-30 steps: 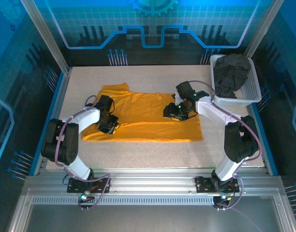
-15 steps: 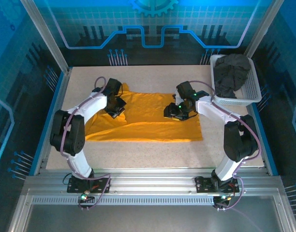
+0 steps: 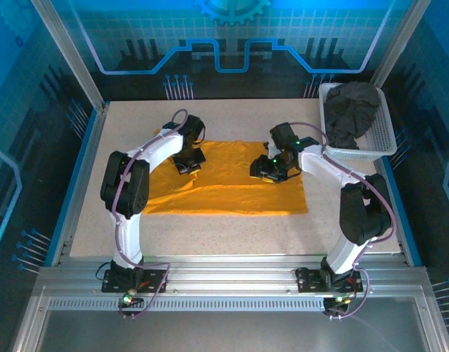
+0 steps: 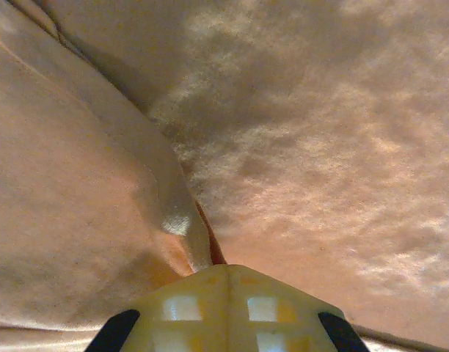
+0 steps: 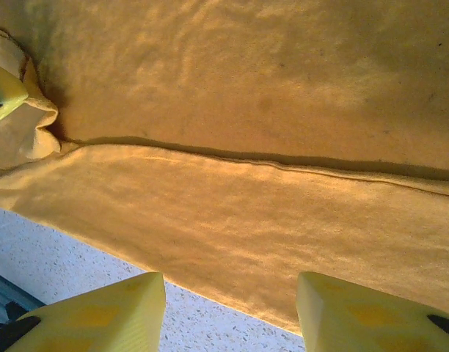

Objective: Fold and stack the t-shirts

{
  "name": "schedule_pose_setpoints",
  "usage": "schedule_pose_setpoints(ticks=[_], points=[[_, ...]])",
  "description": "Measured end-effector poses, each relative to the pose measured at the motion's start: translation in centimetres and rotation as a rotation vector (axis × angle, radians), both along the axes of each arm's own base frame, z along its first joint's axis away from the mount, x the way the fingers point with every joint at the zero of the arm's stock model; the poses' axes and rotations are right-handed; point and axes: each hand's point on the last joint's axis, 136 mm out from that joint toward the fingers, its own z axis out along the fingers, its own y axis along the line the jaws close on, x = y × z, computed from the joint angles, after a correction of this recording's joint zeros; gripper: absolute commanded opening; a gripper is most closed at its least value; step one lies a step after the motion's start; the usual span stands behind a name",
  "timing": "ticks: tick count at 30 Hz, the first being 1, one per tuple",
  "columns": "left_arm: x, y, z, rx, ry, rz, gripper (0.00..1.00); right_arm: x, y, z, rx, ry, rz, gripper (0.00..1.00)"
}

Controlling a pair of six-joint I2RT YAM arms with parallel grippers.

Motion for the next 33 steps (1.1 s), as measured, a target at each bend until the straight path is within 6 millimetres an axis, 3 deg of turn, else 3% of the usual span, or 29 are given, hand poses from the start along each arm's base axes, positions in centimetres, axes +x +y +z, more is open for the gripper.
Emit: schedule_pose_setpoints(ticks=[3,6,7,11,14,17,19,21,23,25,27,33], points=[[0.1,0.0,-0.2,0.004,0.000,-0.019,0.01,0.0,0.0,0.0,0.000,0.000,0.000,0.51],[0.3,0.0,-0.2,0.008,-0.013,-0.046,0.32,0.0,0.0,0.0,0.000,0.000,-0.001,0.51],[0.5,0.0,-0.1,0.012,-0.020,-0.057,0.38,0.0,0.0,0.0,0.000,0.000,-0.001,0.51],[0.7,0.8,1.7,0.018,-0.086,-0.061,0.44,0.1,-0.2,-0.1,-0.006,0.001,-0.009,0.51],[-1.0,3.9,5.1,-0.012,-0.154,0.027,0.43,0.0,-0.9,-0.8,-0.026,0.013,-0.035,0.50],[-3.9,10.0,7.4,-0.056,-0.202,0.229,0.42,-0.8,-2.2,-2.8,-0.057,0.055,-0.076,0.50],[-6.7,15.2,6.8,-0.084,-0.196,0.435,0.41,-1.8,-3.1,-4.2,-0.082,0.094,-0.101,0.49],[-10.0,18.7,4.4,-0.115,-0.139,0.622,0.39,-2.6,-3.7,-5.2,-0.105,0.122,-0.114,0.49],[-13.2,20.1,1.4,-0.150,-0.044,0.761,0.38,-3.1,-4.2,-5.9,-0.126,0.137,-0.123,0.49],[-15.2,20.5,-0.4,-0.182,0.025,0.845,0.37,-3.3,-4.7,-6.3,-0.148,0.144,-0.134,0.49],[-15.3,20.7,-0.9,-0.206,0.042,0.876,0.35,-3.4,-5.3,-6.5,-0.172,0.152,-0.145,0.49],[-13.1,21.8,-1.1,-0.238,0.003,0.889,0.29,-4.0,-7.6,-7.2,-0.221,0.189,-0.193,0.49]])
